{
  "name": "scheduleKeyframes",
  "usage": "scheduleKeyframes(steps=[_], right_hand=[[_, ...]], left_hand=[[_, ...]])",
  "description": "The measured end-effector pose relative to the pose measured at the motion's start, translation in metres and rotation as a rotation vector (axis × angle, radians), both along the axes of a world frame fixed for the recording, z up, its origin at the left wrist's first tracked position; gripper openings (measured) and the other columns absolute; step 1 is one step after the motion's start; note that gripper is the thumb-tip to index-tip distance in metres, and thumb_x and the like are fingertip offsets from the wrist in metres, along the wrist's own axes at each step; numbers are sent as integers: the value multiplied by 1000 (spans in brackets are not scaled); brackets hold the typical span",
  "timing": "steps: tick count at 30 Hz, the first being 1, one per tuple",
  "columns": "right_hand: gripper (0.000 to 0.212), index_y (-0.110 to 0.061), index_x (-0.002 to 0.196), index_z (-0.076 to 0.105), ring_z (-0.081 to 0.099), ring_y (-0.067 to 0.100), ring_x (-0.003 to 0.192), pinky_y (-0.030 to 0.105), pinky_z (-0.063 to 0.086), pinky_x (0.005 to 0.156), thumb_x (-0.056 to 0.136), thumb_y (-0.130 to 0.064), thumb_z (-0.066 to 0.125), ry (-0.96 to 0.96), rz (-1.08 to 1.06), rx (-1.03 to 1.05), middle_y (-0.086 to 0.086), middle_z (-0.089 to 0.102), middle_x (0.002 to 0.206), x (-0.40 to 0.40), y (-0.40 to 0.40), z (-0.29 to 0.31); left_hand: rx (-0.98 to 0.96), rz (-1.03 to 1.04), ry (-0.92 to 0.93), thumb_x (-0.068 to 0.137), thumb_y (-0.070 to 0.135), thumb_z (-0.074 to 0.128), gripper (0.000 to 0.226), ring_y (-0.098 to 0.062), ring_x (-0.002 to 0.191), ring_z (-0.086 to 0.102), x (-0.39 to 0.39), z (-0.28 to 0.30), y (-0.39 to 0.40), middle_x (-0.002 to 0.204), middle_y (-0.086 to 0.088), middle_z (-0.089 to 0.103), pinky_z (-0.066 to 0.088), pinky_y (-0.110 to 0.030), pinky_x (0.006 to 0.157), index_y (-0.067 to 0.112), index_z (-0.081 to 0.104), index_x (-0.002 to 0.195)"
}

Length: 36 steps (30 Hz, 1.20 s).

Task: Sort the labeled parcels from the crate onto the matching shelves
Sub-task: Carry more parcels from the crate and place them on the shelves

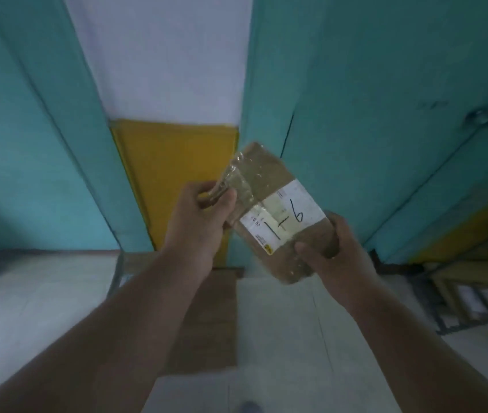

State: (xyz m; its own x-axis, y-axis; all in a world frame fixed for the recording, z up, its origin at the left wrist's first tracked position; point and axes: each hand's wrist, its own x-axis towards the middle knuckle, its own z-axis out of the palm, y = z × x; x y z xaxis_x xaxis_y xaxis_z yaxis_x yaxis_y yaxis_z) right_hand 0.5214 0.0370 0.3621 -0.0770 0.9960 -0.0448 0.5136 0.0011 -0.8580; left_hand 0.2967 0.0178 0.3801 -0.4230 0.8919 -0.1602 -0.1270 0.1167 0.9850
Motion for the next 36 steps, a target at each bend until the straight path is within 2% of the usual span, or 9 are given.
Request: scheduleKeyframes(steps=[1, 4, 7, 11, 17, 21, 24, 32, 36], right_hand=[[48, -40, 116, 53, 65, -7, 83, 19, 57, 71, 80, -25, 81, 97, -19, 6, -13, 69, 101, 6, -5, 19], [49, -28, 117, 65, 72, 23, 97, 51, 59, 84, 72, -23, 84, 338, -106, 25, 4, 75, 107, 25, -25, 52], [33, -19, 114, 67, 73, 27, 95, 45, 61, 80, 84, -7, 77, 510, -228, 98, 7, 76, 104, 44, -52, 67], [28, -20, 112, 67, 72, 27, 97, 44, 59, 81, 88, -8, 73, 596, -325, 166, 6, 76, 104, 84, -85, 73], [43, -31, 130, 60, 66, 28, 115, 61, 53, 92, 89, -30, 73, 588, -376, 179, 1, 70, 123, 189, -124, 74], [46, -33, 131, 59, 66, 25, 114, 48, 59, 84, 87, -38, 71, 520, -460, 257, -1, 70, 123, 280, -145, 81], [45, -32, 128, 60, 69, 25, 110, 58, 57, 85, 85, -38, 72, 496, -541, 263, -1, 71, 121, 352, -161, 86], [44, -39, 123, 62, 69, 22, 110, 55, 57, 88, 81, -46, 72, 451, -677, 236, -7, 72, 118, 505, -158, 85], [43, -36, 126, 61, 69, 22, 108, 53, 59, 84, 85, -42, 72, 470, -726, 243, -6, 72, 117, 573, -129, 81]], left_hand=[[72, -74, 17, 73, 45, 79, 26, -26, 90, 73, 4, 27, 8, 104, -7, 73, 59, -55, 84, 41, 61, 92], [242, -296, 119, 89, 28, 73, 22, -22, 87, 74, 24, 84, 25, 110, -13, 71, 61, -48, 83, 33, 58, 103], [335, -493, 246, 81, 35, 78, 44, -19, 94, 74, 52, 108, 29, 111, -2, 71, 59, -48, 88, 48, 56, 117], [387, -667, 256, 78, 29, 83, 67, -17, 100, 71, 110, 117, 17, 113, 0, 70, 56, -49, 94, 62, 46, 124], [503, -846, 303, 81, 28, 77, 73, -14, 100, 70, 235, 124, 7, 113, 5, 72, 55, -46, 96, 54, 40, 139], [548, -923, 267, 87, 23, 75, 71, -11, 102, 70, 342, 126, 6, 115, 4, 72, 56, -42, 95, 51, 39, 142], [553, -985, 234, 83, 32, 77, 77, -7, 104, 69, 420, 124, -1, 118, 7, 70, 56, -39, 96, 58, 34, 141], [526, -1122, 285, 86, 26, 76, 99, 14, 99, 61, 585, 121, 11, 129, 20, 62, 47, -4, 70, 47, 8, 156], [543, -1166, 310, 85, 25, 77, 105, 7, 105, 60, 665, 119, 47, 135, 16, 59, 51, -10, 74, 47, 3, 156]])
